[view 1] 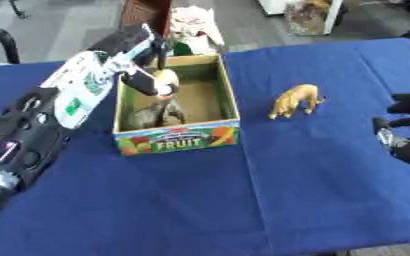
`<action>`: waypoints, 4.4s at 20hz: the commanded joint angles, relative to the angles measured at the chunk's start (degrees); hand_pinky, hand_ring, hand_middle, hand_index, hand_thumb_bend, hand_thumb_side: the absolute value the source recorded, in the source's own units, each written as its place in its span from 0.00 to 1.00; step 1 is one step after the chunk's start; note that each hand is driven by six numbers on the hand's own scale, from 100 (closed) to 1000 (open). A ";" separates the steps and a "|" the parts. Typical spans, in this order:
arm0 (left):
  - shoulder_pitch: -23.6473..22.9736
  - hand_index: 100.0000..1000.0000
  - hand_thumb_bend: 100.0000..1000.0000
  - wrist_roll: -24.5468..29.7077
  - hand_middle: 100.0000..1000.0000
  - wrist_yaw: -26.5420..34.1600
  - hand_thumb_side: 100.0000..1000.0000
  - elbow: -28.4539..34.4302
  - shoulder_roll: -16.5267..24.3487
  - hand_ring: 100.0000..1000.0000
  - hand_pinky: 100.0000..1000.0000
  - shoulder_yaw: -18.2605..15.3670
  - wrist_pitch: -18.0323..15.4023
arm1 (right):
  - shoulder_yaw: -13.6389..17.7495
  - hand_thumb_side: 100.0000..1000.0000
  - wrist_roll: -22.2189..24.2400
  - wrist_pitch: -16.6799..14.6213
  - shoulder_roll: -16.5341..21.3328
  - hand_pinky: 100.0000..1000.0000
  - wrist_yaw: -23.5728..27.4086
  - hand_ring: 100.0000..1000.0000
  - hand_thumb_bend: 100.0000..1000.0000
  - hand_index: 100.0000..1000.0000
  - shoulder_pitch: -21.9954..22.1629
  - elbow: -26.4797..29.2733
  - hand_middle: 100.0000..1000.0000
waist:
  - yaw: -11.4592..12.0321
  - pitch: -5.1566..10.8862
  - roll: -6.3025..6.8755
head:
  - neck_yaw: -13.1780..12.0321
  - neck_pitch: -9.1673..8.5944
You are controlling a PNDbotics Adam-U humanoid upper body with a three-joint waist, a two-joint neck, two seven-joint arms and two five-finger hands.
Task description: Pick up objects on the table and place them in the box.
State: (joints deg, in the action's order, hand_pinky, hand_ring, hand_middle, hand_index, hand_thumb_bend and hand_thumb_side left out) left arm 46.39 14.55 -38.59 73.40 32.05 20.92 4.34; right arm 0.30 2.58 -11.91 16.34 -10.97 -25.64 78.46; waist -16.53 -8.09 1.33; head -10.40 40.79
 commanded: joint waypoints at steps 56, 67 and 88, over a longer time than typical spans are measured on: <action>-30.15 0.55 0.80 -24.91 0.38 35.30 0.08 31.59 -1.45 0.39 0.40 -20.12 8.63 | -3.71 0.00 6.61 -19.20 8.80 0.66 -31.40 0.80 0.35 0.77 -28.75 -40.34 0.70 | 10.43 0.93 -0.86 | 3.49 0.25; -30.20 0.56 0.80 -24.62 0.38 35.32 0.08 31.74 -2.10 0.39 0.40 -19.98 8.69 | -1.25 0.00 0.94 -19.03 5.15 0.66 -41.37 0.79 0.35 0.77 -29.29 -44.39 0.69 | 11.14 0.70 -0.30 | 3.97 0.22; -30.46 0.56 0.80 -24.37 0.38 35.28 0.08 31.66 -2.37 0.39 0.40 -19.82 8.81 | -0.71 0.00 -0.61 -18.69 4.16 0.53 -44.99 0.66 0.31 0.66 -29.65 -46.02 0.56 | 11.40 0.66 -0.22 | 3.99 0.28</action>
State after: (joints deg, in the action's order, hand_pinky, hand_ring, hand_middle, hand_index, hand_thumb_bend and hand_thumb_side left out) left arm 15.56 -9.98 -3.32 104.07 29.06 1.57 13.23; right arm -0.70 1.64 -30.53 19.73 -55.62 -53.98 32.07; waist -5.20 -8.15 1.13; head -6.43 40.84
